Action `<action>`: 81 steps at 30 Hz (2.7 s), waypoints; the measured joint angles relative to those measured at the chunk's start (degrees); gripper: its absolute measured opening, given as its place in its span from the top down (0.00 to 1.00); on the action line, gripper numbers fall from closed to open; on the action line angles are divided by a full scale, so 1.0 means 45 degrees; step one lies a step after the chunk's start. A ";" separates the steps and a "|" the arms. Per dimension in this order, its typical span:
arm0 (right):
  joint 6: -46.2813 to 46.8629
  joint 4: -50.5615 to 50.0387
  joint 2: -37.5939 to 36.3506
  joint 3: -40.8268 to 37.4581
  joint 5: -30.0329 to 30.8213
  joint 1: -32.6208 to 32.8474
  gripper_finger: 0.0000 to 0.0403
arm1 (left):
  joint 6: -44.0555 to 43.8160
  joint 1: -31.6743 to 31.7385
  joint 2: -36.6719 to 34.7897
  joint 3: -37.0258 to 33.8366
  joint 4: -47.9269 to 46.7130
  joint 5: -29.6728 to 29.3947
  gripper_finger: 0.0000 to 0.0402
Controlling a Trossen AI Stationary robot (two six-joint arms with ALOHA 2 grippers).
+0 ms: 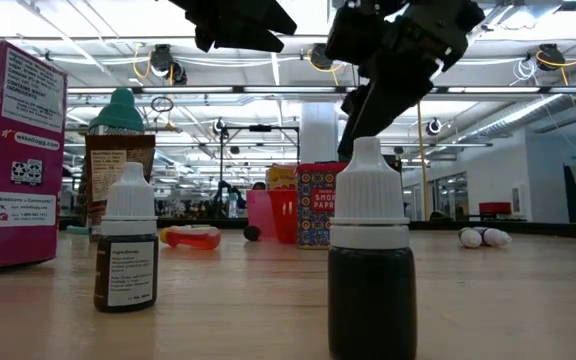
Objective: Pick & Place Kitchen Items
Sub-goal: Put the red seasoning can into the red bin
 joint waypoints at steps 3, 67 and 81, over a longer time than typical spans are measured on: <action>-0.0026 0.0232 0.0000 -0.0228 0.0467 0.0000 0.49 | 0.0000 0.0000 0.0000 0.0000 0.0000 0.0000 0.43; 0.0276 0.3442 -0.0102 -0.1923 0.0937 -0.0141 0.35 | -0.0281 0.0005 0.0000 0.0000 -0.0112 0.0000 0.43; 0.0309 0.3812 0.0498 -0.2211 0.1013 -0.0112 0.35 | -0.0294 0.0005 0.0000 0.0002 -0.0121 0.0003 0.43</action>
